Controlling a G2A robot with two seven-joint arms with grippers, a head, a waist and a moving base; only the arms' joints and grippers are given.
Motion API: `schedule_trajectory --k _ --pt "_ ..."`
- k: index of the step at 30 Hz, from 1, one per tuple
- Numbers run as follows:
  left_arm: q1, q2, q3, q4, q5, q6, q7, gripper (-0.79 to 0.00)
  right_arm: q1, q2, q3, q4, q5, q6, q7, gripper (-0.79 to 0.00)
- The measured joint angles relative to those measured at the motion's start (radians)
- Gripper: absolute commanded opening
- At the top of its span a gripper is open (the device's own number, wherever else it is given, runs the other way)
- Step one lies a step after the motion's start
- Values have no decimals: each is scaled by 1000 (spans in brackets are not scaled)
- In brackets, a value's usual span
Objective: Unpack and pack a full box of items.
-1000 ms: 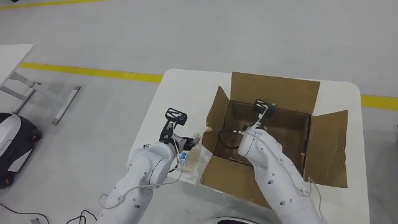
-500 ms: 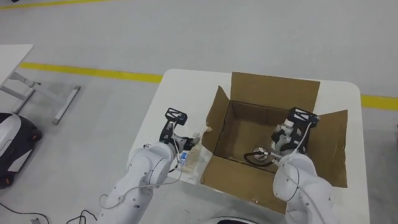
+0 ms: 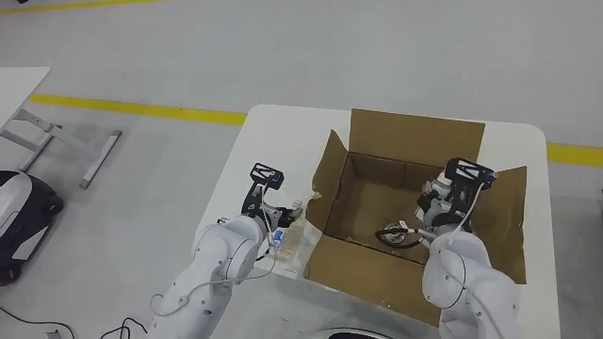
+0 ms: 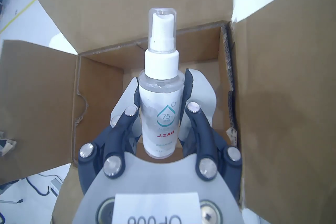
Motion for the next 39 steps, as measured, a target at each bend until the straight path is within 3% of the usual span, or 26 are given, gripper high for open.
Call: schedule_trajectory --k 13,28,39 --pt "0 0 0 0 0 0 0 0 -67 31 296 -358 96 -254 125 -785" --pt "0 0 0 0 0 0 0 0 -155 62 590 -356 183 -406 173 -785" --pt "0 0 0 0 0 0 0 0 -306 83 627 -356 129 -542 261 -785"
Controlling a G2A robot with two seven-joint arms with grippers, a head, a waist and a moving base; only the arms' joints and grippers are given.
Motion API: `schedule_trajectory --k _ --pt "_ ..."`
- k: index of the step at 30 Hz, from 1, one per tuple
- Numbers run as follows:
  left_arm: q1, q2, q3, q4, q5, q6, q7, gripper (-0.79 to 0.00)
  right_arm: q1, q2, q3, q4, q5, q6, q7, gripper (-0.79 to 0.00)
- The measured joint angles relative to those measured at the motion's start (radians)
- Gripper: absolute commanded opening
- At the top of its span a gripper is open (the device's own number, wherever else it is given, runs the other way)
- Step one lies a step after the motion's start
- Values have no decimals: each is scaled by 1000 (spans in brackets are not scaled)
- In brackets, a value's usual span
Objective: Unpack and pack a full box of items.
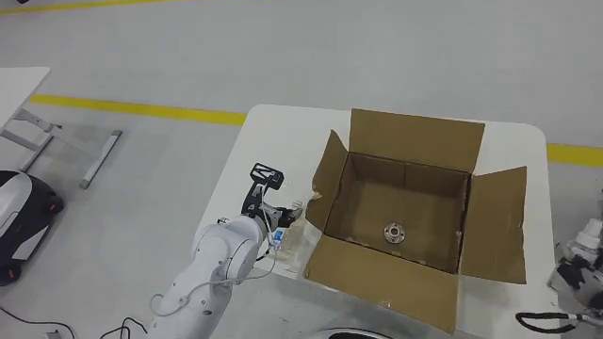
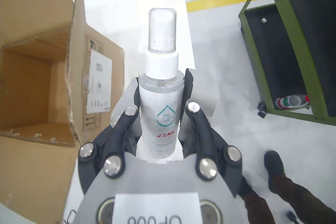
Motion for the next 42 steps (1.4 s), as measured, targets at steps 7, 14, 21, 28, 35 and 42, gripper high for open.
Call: schedule_trajectory --k 7,14,21,28,35,42 --pt "0 0 0 0 0 0 0 0 -118 11 -30 15 -84 -87 36 -785" --pt "0 0 0 0 0 0 0 0 -138 17 -54 107 -133 -83 12 -785" --pt "0 0 0 0 0 0 0 0 -135 17 -55 133 -120 -66 8 -785" --pt "0 0 0 0 0 0 0 0 -135 17 -55 133 -121 -67 8 -785" --pt "0 0 0 0 0 0 0 0 -137 21 -85 217 -121 -82 -33 -785" --pt "0 0 0 0 0 0 0 0 -104 29 -101 269 -140 -98 -21 -785"
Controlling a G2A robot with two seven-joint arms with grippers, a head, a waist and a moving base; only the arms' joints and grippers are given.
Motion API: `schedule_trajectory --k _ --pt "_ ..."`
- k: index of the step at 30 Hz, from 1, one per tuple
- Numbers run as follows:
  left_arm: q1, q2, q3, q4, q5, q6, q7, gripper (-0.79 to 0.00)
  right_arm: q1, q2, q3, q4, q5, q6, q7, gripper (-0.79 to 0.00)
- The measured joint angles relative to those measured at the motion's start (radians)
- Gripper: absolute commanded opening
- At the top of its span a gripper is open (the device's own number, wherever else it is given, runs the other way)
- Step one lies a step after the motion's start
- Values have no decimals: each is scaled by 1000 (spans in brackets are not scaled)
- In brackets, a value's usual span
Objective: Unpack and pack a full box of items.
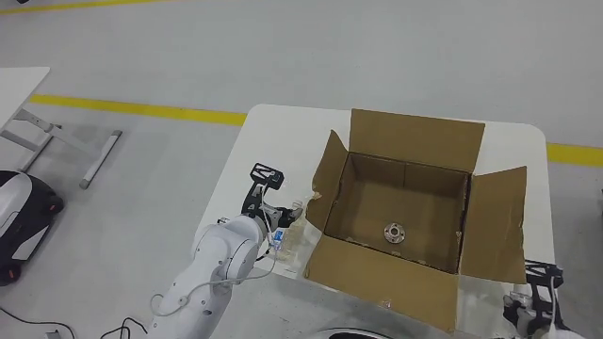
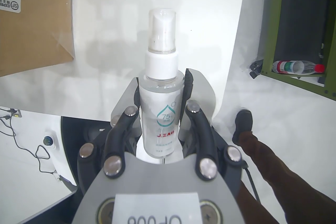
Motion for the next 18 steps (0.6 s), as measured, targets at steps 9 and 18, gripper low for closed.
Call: schedule_trajectory --k 9,18 --pt "0 0 0 0 0 0 0 0 50 7 -34 73 -50 7 -5 -785" --pt "0 0 0 0 0 0 0 0 74 12 -60 122 -81 22 -7 -785"
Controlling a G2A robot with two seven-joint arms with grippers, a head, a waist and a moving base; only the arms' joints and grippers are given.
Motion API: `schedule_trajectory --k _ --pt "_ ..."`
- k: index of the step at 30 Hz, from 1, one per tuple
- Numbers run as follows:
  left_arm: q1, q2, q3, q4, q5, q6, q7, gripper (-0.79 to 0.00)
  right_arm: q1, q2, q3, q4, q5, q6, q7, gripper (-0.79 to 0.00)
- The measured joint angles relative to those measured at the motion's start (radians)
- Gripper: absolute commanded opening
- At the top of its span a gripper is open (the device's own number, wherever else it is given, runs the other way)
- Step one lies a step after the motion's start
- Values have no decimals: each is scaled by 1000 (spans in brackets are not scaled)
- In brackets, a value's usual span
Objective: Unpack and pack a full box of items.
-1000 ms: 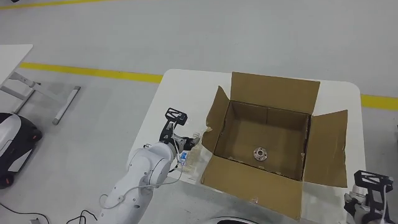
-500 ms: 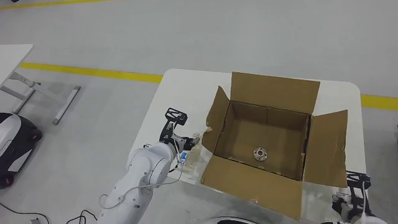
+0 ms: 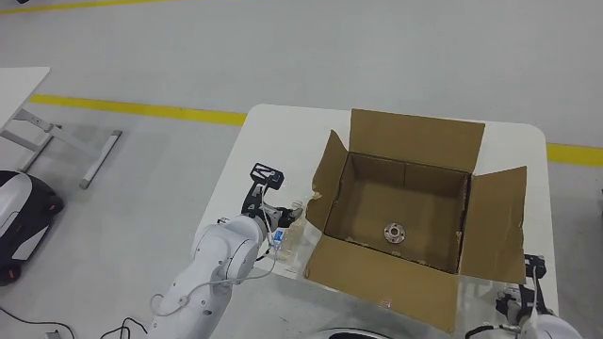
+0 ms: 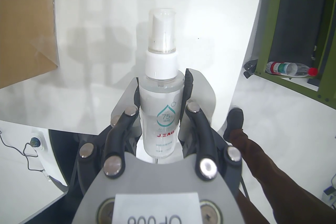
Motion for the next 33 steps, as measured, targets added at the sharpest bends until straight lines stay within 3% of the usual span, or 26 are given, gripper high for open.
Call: schedule_trajectory --k 4,5,9,10,18,25,28,30,32,33 --pt "0 0 0 0 0 0 0 0 11 3 -9 24 -21 6 -4 -785" --pt "0 0 0 0 0 0 0 0 13 3 -11 29 -22 8 -5 -754" --pt "0 0 0 0 0 0 0 0 25 4 -21 45 -30 14 -3 -483" --pt "0 0 0 0 0 0 0 0 28 5 -24 48 -32 17 -2 -456" --pt "0 0 0 0 0 0 0 0 33 8 -35 43 -42 20 4 -366" --pt "0 0 0 0 0 0 0 0 23 12 -19 -11 -22 21 10 -363" --pt "0 0 0 0 0 0 0 0 0 14 14 -89 19 21 20 -397" --pt "0 0 0 0 0 0 0 0 -19 16 42 -149 59 18 28 -533" --pt "0 0 0 0 0 0 0 0 -42 18 79 -222 102 15 34 -785" --pt "0 0 0 0 0 0 0 0 -51 19 95 -254 121 15 34 -785"
